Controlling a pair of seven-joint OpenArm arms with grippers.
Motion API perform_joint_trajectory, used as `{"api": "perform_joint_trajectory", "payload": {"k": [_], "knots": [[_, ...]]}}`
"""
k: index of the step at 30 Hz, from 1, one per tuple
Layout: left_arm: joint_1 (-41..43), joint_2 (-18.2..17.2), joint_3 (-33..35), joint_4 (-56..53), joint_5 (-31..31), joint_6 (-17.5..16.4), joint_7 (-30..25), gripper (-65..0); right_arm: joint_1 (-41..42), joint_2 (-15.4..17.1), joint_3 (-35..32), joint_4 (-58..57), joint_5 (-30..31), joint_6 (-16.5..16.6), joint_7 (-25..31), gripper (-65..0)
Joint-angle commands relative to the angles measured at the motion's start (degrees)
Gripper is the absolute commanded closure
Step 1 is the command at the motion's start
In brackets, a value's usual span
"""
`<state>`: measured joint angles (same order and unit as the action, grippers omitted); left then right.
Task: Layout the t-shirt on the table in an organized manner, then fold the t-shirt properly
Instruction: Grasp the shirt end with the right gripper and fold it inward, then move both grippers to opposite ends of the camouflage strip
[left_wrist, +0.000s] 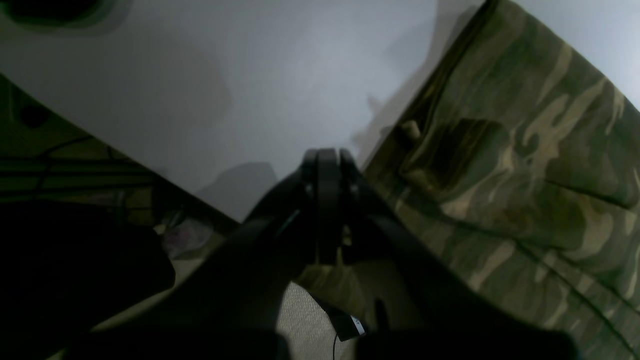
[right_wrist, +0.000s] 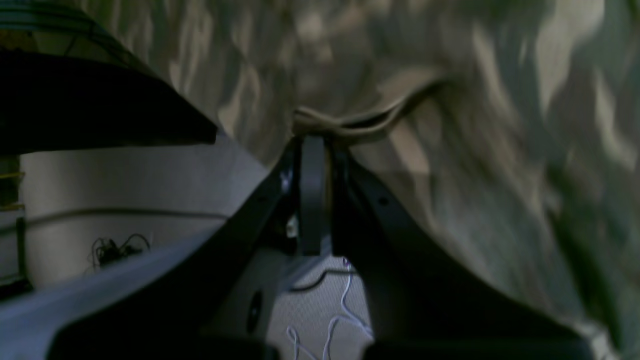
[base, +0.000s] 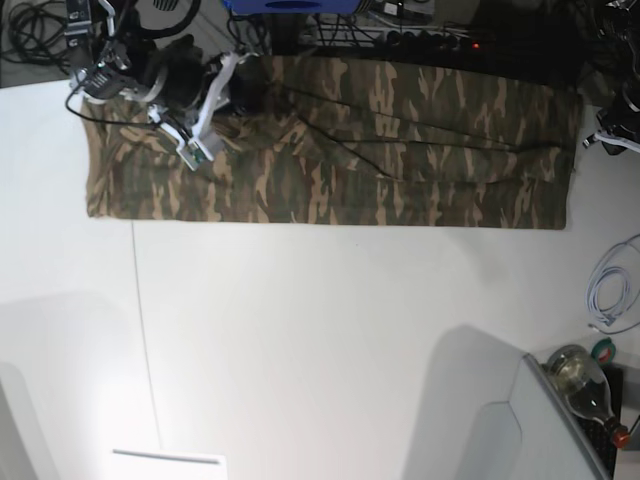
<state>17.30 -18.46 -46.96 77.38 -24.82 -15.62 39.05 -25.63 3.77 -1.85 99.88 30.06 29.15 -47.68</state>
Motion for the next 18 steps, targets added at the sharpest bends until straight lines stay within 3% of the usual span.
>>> {"api": "perform_joint_trajectory", "payload": {"k": [1,4,14,18], "knots": [[0.1,-1.5,-0.6,0.7,-0.2,0.0,-1.1,0.0,0.5,0.0,-1.0,0.8,1.2,-1.1,1.0,-1.7],[0.1,-1.5,-0.6,0.7,-0.2,0.0,-1.1,0.0,2.9,0.0,-3.2,-0.1,1.3,-3.4,1.1,-1.7],[0.1,-1.5,-0.6,0.6,-0.2,0.0,-1.1,0.0,13.2,-2.0,-2.9,-18.6,1.3,-3.5,1.5,-1.7],[0.1,-1.5,-0.6,0.7,-0.2,0.0,-1.0,0.0,13.1,-1.7,-2.9,-19.0,1.5,-3.5,4.0,-1.5]]}}
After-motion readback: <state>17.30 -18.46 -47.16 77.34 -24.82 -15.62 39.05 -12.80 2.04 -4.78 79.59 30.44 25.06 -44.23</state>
